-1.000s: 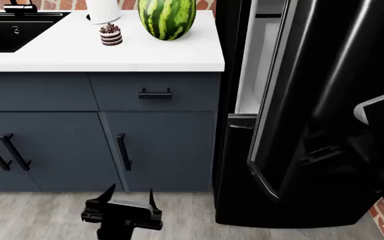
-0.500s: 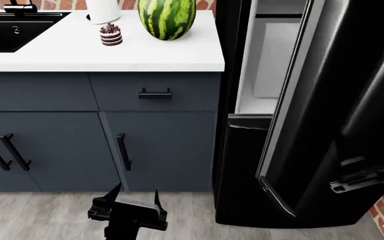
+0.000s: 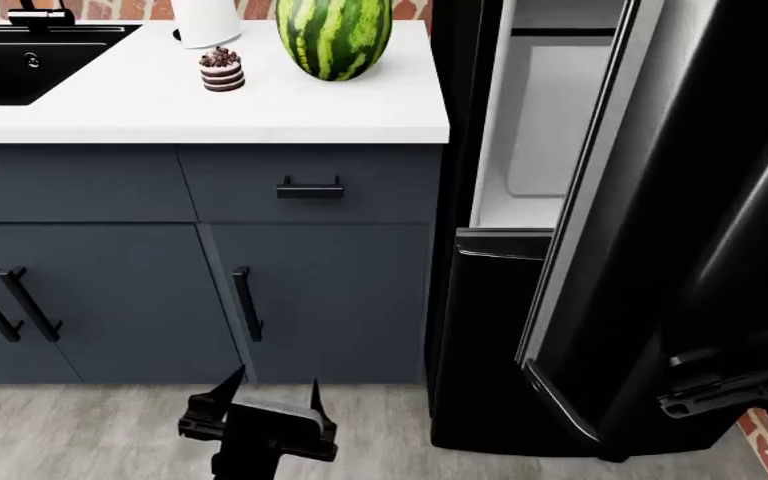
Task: Open the fridge door
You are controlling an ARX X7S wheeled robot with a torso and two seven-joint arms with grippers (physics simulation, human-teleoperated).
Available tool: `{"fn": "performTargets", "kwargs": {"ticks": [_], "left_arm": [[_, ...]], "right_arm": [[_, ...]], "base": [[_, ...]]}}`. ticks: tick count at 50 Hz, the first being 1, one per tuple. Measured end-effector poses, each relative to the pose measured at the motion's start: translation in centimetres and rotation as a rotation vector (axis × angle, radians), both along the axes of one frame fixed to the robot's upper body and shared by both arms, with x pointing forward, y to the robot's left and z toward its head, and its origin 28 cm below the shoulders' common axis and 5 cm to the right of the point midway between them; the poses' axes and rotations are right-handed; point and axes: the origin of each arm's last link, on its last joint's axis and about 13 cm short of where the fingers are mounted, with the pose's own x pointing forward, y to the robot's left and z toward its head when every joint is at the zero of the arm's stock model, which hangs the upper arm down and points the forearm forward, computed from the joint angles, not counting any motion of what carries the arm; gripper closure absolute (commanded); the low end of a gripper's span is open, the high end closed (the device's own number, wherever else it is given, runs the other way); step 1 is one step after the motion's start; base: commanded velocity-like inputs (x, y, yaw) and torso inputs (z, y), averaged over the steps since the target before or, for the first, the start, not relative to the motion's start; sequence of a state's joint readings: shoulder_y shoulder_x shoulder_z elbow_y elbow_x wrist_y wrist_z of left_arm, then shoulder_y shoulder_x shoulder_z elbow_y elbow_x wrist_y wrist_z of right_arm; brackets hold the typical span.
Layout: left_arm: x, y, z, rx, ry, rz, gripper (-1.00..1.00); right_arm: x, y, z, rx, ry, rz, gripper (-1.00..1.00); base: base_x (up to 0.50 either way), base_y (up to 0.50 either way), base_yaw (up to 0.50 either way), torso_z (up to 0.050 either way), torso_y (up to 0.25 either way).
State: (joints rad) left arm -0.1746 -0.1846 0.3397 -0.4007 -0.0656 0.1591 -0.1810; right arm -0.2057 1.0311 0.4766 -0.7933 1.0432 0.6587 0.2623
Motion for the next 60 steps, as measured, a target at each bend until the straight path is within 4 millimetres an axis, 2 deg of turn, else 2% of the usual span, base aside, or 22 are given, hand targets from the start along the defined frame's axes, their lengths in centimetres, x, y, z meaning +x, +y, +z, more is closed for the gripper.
{"fn": "performTargets", "kwargs": {"ticks": [20, 35, 45, 60], "left_arm": [[0.0, -0.1, 0.0, 0.011, -0.005, -0.001, -1.0], [0.0, -0.1, -0.1, 0.019, -0.008, 0.001, -1.0], [-0.1, -0.1, -0.1, 0.023, -0.01, 0.004, -1.0], [-0.1, -0.1, 0.0, 0.019, -0.013, 0.004, -1.0]], "right_arm": [[-1.5, 0.6, -0.3, -0.003, 0.005, 0.009, -1.0], [-4.0, 0.5, 0.3, -0.014, -0.044, -0.01, -1.0], [-5.5, 0.6, 0.6, -0.069, -0.128, -0.019, -1.0], [-5.8, 1.2, 0.1, -0.227, -0.286, -0.038, -1.0]], "base": [[0.0, 0.0, 0.0, 0.0, 0.0], [0.0, 0.0, 0.0, 0.0, 0.0], [0.0, 0.0, 0.0, 0.0, 0.0], [0.0, 0.0, 0.0, 0.0, 0.0]]}}
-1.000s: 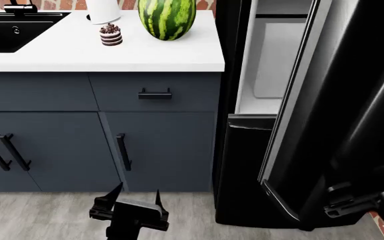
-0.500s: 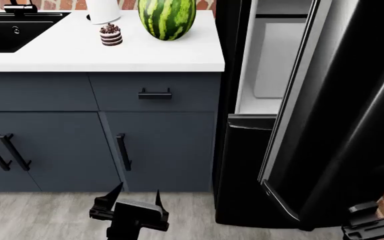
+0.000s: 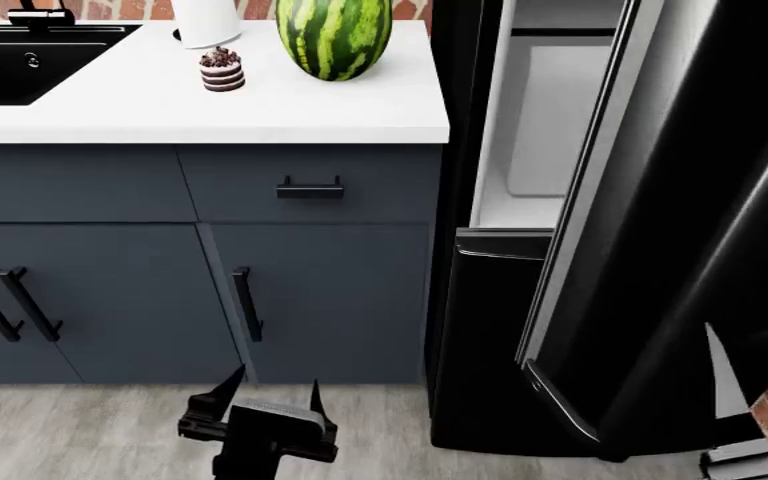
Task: Open the fridge door
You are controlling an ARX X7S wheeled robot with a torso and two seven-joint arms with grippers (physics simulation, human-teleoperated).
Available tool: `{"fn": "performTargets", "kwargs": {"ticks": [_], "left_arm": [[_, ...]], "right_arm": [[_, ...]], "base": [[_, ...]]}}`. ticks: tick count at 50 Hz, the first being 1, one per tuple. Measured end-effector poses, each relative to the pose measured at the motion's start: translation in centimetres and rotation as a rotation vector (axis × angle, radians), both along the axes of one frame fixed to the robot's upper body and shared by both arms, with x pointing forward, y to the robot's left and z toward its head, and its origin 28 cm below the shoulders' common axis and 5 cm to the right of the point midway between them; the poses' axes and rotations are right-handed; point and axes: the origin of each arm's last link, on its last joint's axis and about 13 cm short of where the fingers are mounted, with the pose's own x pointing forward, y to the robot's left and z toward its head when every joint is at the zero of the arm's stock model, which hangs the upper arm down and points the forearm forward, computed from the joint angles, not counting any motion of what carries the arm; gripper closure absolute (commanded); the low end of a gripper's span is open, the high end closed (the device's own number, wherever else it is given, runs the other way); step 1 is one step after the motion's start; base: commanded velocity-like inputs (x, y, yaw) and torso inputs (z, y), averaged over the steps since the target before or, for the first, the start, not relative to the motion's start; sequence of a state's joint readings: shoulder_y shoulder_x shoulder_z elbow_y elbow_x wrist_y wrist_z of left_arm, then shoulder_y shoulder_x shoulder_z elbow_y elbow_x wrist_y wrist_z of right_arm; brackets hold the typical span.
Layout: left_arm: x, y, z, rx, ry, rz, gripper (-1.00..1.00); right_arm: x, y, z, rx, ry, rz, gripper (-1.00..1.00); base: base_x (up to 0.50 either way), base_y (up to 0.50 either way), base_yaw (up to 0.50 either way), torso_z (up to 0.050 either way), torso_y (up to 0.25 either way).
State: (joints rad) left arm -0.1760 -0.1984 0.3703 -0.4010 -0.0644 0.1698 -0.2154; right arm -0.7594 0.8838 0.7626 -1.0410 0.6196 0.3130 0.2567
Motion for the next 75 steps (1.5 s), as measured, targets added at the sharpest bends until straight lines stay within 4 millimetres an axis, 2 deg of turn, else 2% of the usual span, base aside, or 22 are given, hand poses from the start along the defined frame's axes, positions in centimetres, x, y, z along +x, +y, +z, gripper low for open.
{"fn": "performTargets", "kwargs": {"ticks": [5, 13, 20, 49, 55, 59, 62, 68, 75], "left_arm": [[0.0, 0.0, 0.0, -0.003, -0.001, 0.0, -1.0], [-0.1, 0.0, 0.0, -0.011, -0.001, 0.0, -1.0], [-0.1, 0.1, 0.1, -0.018, -0.002, -0.001, -1.0], [-0.4, 0.2, 0.1, -0.05, 0.0, -0.001, -1.0], [-0.4, 0.2, 0.2, -0.064, 0.002, -0.003, -1.0], [-0.5, 0.2, 0.2, -0.072, 0.005, -0.006, -1.0], [-0.5, 0.2, 0.1, -0.078, 0.007, -0.008, -1.0], [-0.5, 0.3, 0.1, -0.087, 0.009, -0.01, -1.0], [-0.6, 0.2, 0.1, -0.09, 0.007, -0.008, -1.0]], "right_arm": [[0.4, 0.6, -0.1, -0.044, -0.026, 0.018, -1.0], [1.9, 2.8, -0.2, -0.091, -0.059, 0.083, -1.0], [2.3, 3.6, -0.2, -0.135, -0.066, 0.118, -1.0], [3.2, 4.0, 1.2, -0.235, -0.076, 0.248, -1.0], [3.9, 3.3, -0.7, -0.32, -0.035, 0.203, -1.0], [5.4, 5.2, -1.8, -0.33, -0.037, 0.241, -1.0], [6.6, 7.1, -1.5, -0.337, -0.05, 0.256, -1.0], [7.9, 10.3, 0.3, -0.312, -0.06, 0.286, -1.0], [7.9, 12.9, 3.0, -0.318, -0.041, 0.317, -1.0]], "base": [[0.0, 0.0, 0.0, 0.0, 0.0], [0.0, 0.0, 0.0, 0.0, 0.0], [0.0, 0.0, 0.0, 0.0, 0.0], [0.0, 0.0, 0.0, 0.0, 0.0], [0.0, 0.0, 0.0, 0.0, 0.0], [0.0, 0.0, 0.0, 0.0, 0.0], [0.0, 0.0, 0.0, 0.0, 0.0], [0.0, 0.0, 0.0, 0.0, 0.0], [0.0, 0.0, 0.0, 0.0, 0.0]]}}
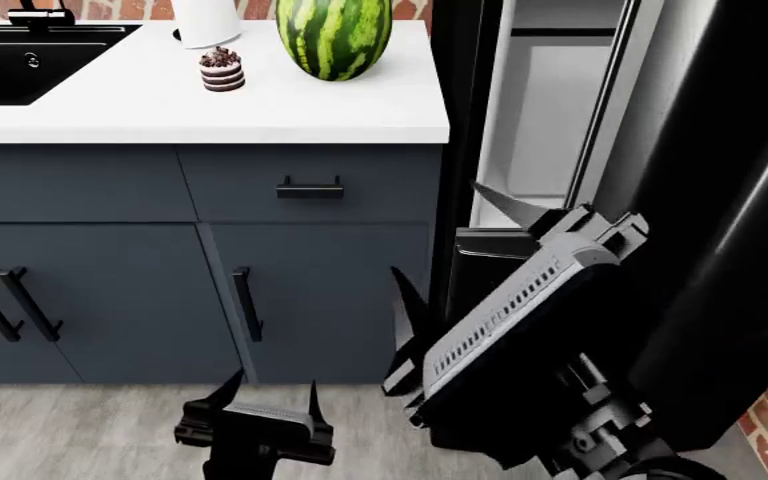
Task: Open the fridge door
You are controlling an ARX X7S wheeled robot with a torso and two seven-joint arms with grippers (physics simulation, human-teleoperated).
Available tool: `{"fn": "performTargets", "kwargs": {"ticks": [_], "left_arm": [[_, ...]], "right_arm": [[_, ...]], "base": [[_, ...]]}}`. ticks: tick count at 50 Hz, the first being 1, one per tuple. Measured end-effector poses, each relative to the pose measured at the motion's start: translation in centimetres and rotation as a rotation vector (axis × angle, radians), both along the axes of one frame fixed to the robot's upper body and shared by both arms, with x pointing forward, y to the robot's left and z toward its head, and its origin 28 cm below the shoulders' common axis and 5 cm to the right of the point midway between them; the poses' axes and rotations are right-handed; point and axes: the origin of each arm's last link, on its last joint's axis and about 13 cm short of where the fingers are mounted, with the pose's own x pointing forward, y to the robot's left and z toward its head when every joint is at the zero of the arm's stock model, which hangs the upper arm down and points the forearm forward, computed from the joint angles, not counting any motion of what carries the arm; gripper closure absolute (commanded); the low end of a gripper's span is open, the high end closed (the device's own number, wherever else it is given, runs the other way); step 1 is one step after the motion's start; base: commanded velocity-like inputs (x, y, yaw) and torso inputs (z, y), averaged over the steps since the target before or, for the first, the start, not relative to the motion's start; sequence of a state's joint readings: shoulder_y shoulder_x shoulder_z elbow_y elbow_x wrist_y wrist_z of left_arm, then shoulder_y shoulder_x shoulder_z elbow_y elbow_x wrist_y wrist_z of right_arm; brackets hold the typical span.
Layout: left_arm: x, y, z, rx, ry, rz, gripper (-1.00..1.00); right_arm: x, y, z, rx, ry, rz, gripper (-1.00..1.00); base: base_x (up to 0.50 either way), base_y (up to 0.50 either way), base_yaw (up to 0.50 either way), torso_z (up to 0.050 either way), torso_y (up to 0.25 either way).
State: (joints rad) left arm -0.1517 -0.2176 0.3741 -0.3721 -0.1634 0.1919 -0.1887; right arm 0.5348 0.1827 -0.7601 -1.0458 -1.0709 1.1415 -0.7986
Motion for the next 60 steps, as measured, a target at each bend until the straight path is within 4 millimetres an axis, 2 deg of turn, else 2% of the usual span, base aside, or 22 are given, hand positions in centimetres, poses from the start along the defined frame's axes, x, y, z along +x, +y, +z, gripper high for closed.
{"fn": "performTargets", "kwargs": {"ticks": [6, 13, 22, 34, 41, 50, 60], "left_arm": [[0.0, 0.0, 0.0, -0.002, -0.001, 0.002, -1.0], [0.0, 0.0, 0.0, -0.005, -0.001, 0.003, -1.0], [0.0, 0.0, 0.0, -0.007, -0.003, 0.005, -1.0], [0.0, 0.0, 0.1, -0.014, -0.003, 0.009, -1.0], [0.0, 0.1, 0.1, -0.018, -0.003, 0.01, -1.0], [0.1, 0.1, 0.1, -0.021, -0.002, 0.009, -1.0], [0.0, 0.1, 0.1, -0.021, -0.002, 0.011, -1.0]], "right_arm": [[-0.8, 1.2, 1.6, 0.016, -0.008, 0.024, -1.0], [-1.4, 2.1, 2.6, 0.034, -0.026, 0.079, -1.0], [-0.5, 3.4, 3.7, 0.036, -0.032, 0.139, -1.0], [3.0, 5.9, 4.7, 0.015, 0.016, 0.131, -1.0], [5.8, 6.8, 5.0, 0.037, 0.064, 0.089, -1.0], [9.4, 7.1, 5.0, 0.124, 0.145, 0.028, -1.0], [13.5, 6.5, 4.8, 0.268, 0.235, -0.072, -1.0]], "base": [[0.0, 0.0, 0.0, 0.0, 0.0], [0.0, 0.0, 0.0, 0.0, 0.0], [0.0, 0.0, 0.0, 0.0, 0.0], [0.0, 0.0, 0.0, 0.0, 0.0], [0.0, 0.0, 0.0, 0.0, 0.0], [0.0, 0.0, 0.0, 0.0, 0.0], [0.0, 0.0, 0.0, 0.0, 0.0]]}}
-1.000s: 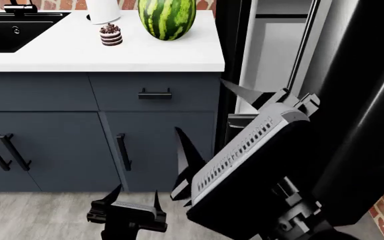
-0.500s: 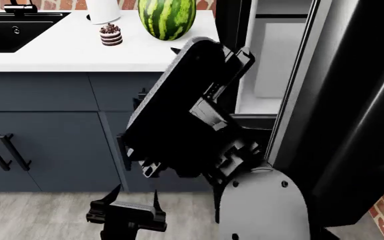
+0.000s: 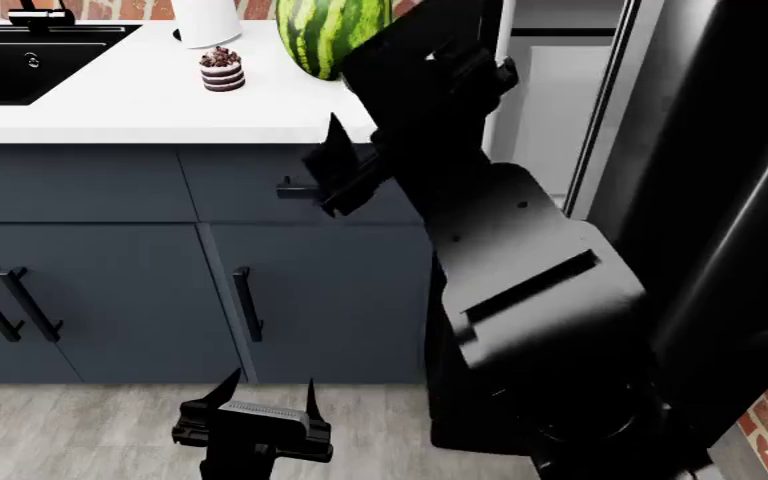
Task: Open the fridge door
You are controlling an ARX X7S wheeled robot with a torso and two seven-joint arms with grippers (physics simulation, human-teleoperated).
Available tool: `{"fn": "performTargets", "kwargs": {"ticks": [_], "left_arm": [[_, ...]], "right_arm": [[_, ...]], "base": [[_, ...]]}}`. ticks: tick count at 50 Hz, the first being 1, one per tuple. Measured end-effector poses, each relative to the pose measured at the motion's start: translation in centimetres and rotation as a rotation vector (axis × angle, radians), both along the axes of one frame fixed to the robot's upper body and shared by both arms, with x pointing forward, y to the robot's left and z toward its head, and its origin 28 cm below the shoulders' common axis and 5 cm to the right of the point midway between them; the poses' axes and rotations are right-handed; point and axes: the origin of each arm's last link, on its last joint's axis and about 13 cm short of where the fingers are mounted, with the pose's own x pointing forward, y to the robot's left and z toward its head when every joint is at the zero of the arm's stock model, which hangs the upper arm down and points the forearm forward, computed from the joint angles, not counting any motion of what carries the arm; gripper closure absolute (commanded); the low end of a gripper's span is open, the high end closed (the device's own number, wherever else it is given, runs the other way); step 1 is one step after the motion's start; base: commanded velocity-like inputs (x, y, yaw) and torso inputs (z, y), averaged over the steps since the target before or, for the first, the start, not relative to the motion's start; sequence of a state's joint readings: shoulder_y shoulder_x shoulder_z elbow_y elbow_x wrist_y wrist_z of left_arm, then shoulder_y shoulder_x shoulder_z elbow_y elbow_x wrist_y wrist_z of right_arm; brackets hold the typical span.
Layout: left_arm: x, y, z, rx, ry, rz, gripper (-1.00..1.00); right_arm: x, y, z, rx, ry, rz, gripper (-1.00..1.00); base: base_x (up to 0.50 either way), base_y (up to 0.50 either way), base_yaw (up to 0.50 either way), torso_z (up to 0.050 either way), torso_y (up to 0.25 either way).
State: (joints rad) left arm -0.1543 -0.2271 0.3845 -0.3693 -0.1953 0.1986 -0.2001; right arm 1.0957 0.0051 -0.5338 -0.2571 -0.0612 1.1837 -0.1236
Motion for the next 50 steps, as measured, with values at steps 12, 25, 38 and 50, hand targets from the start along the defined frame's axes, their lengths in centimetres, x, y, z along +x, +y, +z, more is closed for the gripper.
{"fn": "performTargets", "kwargs": {"ticks": [12, 25, 38, 50], "left_arm": [[0.0, 0.0, 0.0, 0.005, 0.002, -0.002, -1.0], [0.0, 0.0, 0.0, 0.014, 0.005, -0.007, -1.0], [0.1, 0.0, -0.1, 0.017, 0.009, -0.012, -1.0], [0.2, -0.1, -0.1, 0.024, 0.012, -0.016, -1.0]], "right_arm": [[4.8, -1.5, -0.7, 0.175, 0.075, -0.178, -1.0], [9.2, -3.6, -2.1, 0.331, 0.117, -0.436, -1.0], [11.4, -5.2, -3.5, 0.426, 0.126, -0.635, -1.0], [11.8, -6.5, -4.2, 0.476, 0.108, -0.744, -1.0]], "base": [[0.0, 0.0, 0.0, 0.0, 0.0], [0.0, 0.0, 0.0, 0.0, 0.0], [0.0, 0.0, 0.0, 0.0, 0.0], [0.0, 0.0, 0.0, 0.0, 0.0]]}}
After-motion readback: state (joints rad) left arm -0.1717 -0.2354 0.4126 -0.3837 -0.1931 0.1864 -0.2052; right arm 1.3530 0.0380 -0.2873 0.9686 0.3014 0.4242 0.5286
